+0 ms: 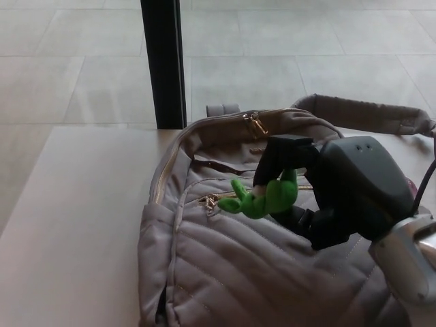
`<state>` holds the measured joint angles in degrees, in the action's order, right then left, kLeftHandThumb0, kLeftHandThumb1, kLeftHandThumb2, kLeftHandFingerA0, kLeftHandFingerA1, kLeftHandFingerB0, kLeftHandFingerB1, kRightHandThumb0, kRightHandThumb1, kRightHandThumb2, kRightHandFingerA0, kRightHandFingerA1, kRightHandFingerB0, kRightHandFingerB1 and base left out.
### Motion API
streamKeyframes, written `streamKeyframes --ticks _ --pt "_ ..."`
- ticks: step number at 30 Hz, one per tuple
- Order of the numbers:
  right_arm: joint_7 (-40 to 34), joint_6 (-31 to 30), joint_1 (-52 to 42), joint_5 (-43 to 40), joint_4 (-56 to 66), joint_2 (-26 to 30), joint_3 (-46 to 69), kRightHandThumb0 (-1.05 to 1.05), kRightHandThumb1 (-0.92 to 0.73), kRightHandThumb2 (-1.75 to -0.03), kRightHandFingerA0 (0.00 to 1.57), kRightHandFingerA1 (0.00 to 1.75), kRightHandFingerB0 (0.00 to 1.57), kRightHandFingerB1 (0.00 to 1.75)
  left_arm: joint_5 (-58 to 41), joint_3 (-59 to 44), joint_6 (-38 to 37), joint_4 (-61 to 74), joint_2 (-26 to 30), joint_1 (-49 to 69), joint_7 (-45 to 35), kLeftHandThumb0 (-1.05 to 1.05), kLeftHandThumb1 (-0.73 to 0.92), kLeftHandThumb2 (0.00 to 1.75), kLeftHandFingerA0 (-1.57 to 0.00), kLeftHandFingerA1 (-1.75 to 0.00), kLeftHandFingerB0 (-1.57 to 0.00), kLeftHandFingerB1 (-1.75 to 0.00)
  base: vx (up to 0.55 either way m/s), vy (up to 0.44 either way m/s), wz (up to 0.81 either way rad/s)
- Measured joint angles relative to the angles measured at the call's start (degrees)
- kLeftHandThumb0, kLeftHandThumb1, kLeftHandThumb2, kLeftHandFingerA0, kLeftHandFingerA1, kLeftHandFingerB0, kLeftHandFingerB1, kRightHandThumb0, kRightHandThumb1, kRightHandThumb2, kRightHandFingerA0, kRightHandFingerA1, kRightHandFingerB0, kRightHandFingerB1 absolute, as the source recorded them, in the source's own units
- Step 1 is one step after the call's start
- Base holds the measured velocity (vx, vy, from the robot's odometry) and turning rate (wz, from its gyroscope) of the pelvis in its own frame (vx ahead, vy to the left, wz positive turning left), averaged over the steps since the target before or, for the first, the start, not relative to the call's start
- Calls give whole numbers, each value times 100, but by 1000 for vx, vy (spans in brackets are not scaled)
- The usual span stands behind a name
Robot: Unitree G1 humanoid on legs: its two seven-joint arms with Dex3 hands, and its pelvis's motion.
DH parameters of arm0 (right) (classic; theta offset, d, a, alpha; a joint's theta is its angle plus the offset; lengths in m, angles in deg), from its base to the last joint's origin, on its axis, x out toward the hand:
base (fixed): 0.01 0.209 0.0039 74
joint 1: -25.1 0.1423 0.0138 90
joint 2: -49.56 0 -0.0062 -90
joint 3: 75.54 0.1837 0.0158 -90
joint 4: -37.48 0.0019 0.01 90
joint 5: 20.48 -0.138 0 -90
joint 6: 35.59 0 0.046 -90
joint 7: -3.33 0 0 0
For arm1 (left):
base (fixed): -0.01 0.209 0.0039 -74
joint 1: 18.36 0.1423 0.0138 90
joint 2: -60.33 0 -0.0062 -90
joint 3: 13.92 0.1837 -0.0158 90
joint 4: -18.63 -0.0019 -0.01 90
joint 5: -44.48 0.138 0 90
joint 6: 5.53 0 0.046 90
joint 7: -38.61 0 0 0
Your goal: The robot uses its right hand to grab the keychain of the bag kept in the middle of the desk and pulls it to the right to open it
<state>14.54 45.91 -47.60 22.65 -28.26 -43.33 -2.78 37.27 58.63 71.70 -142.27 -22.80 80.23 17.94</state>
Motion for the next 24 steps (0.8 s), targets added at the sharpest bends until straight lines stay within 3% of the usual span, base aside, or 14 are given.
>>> streamKeyframes --ticks 1,5,6,8,9,10,11,13,14,15,21,22,23,24 --pt "20 -17 2 -5 14 -9 5 -31 -40 -128 97 175 82 155 -7 -24 13 -15 0 -17 -16 -72 91 67 -53 -53 -40 -40 0 0 0" --pt "69 -35 43 17 41 94 50 -33 -49 -115 101 175 85 145 -7 -37 31 -26 0 -19 -26 -74 92 70 -50 -51 -37 -40 0 0 0" --pt "71 -31 49 18 41 121 61 -41 -49 -111 126 138 97 118 -6 -32 30 -27 1 -16 -26 -74 92 69 -49 -52 -36 -40 0 0 0" --pt "86 18 75 34 22 341 131 -42 -51 -109 124 136 95 114 -8 -40 30 -37 0 6 -55 -73 92 70 -49 -52 -36 -40 0 0 0" --pt "86 59 87 38 -12 463 183 -43 -51 -107 124 136 96 116 -10 -58 30 -44 0 15 -73 -74 92 69 -48 -52 -37 -41 0 0 0" --pt "75 115 95 37 -65 570 233 -37 -65 -84 98 175 81 139 -10 -63 28 -45 0 27 -88 -74 92 70 -50 -51 -36 -40 0 0 0" --pt "68 187 98 28 -140 715 311 -34 -58 -97 97 175 80 149 -9 -60 29 -39 0 30 -99 -73 92 69 -50 -52 -38 -40 0 0 0" --pt "59 317 105 6 -263 983 478 -34 -58 -97 97 175 80 149 -9 -62 31 -21 1 26 -108 -73 92 69 -50 -52 -38 -40 0 0 0" --pt "53 373 107 -3 -307 1073 538 -31 -51 -102 95 175 73 159 -10 -63 32 -18 1 31 -110 -70 73 109 -44 -61 -33 -53 0 0 0" --pt "44 453 105 -16 -371 1189 603 -30 -51 -101 95 175 70 164 -9 -63 32 -10 0 34 -112 -73 92 69 -53 -51 -40 -40 0 0 0" --pt "13 884 106 -95 -698 1863 1010 -30 -40 -113 96 175 74 160 3 -13 29 53 2 64 -40 -72 92 71 -53 -51 -41 -41 0 0 0" --pt "12 953 106 -113 -740 1953 1085 -28 -38 -115 96 175 73 163 9 8 29 71 2 70 -16 -71 75 110 -44 -60 -33 -53 0 0 0" --pt "11 1014 105 -136 -793 2043 1162 -24 -37 -118 96 175 72 166 8 9 30 74 2 69 -10 -73 92 69 -52 -50 -41 -40 0 0 0" --pt "0 1094 102 -169 -858 2158 1266 -24 -37 -118 96 175 72 166 7 5 32 65 3 62 -9 -73 92 69 -52 -50 -41 -40 0 0 0"
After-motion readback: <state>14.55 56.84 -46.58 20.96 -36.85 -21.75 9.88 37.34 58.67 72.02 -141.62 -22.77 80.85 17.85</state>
